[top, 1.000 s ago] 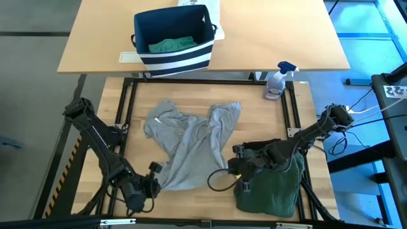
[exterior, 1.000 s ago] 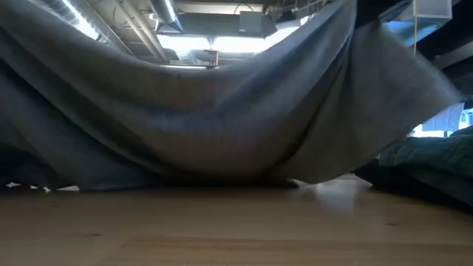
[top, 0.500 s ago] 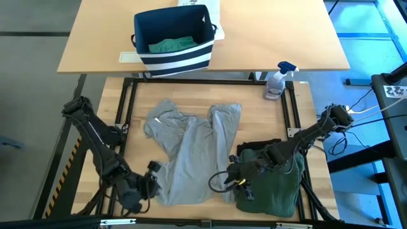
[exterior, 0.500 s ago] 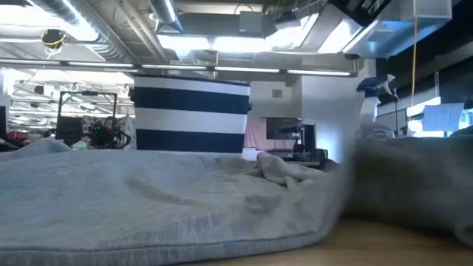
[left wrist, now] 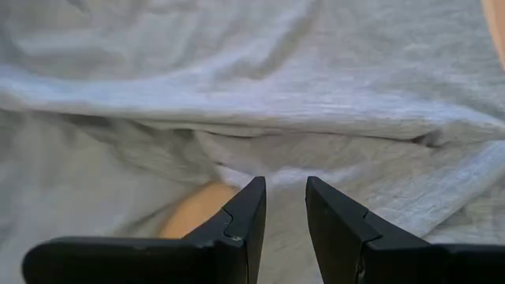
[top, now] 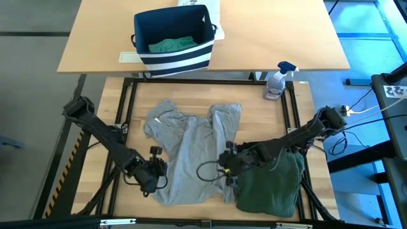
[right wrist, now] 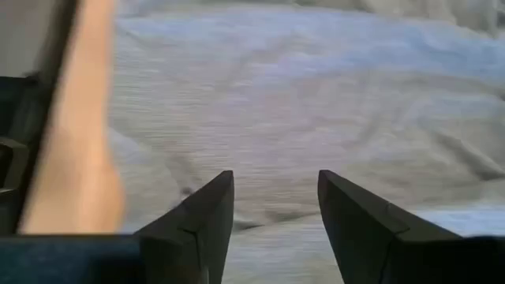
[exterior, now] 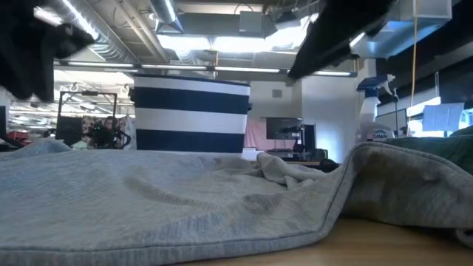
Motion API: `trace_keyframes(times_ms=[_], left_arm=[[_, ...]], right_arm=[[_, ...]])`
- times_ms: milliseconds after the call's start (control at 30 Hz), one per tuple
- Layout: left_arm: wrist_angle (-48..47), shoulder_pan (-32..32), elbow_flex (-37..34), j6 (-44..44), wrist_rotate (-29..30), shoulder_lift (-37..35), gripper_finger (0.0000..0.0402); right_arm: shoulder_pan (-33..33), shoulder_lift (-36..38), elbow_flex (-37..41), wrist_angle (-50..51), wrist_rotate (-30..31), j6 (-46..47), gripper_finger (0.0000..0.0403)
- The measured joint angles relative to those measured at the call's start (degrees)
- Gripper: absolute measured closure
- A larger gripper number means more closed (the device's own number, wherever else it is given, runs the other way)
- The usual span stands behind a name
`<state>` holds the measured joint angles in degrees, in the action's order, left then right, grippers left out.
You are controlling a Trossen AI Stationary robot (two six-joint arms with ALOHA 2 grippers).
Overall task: Fold Laundry from Bin
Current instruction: Fold the gray shirt
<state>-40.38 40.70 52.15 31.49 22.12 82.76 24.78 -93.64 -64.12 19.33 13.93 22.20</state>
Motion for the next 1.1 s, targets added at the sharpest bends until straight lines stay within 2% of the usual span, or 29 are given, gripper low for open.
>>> trace_keyframes(times_ms=[167,233,433,733,867,967,1033,1100], left_arm=[[7.8,-1.7,-5.7,0.7,-2.7,0.0,0.0315],[9.2,-2.0,-7.4,2.7,-5.6,0.0,0.0315],[10.1,-0.3,-10.9,11.4,-17.5,0.0,0.0315],[10.2,5.3,-13.4,28.5,-36.0,0.0,0.0315],[16.0,7.3,-13.3,29.9,-43.8,0.0,0.0315],[15.3,7.2,-11.0,28.1,-44.1,-0.1,0.0316],[11.9,6.8,-8.7,25.2,-39.9,-1.2,0.0321],[6.3,6.3,-5.8,21.1,-32.9,-2.8,0.0329]], right_arm=[[-4.4,-3.5,0.0,0.2,-1.5,-0.1,0.0234],[-5.8,-4.8,0.0,0.2,-2.8,-0.3,0.0237],[-8.3,-7.9,0.0,0.3,-4.5,-1.7,0.0246],[-9.1,-8.0,0.0,3.6,-4.5,-1.6,0.0256],[-9.1,-7.9,0.0,4.5,-4.5,-1.5,0.0256],[-9.1,-7.9,0.0,4.6,-4.4,-1.5,0.0256],[-9.1,-7.9,0.0,4.6,-3.9,-1.7,0.0256],[-9.1,-7.9,0.0,4.6,-2.7,-2.5,0.0256]])
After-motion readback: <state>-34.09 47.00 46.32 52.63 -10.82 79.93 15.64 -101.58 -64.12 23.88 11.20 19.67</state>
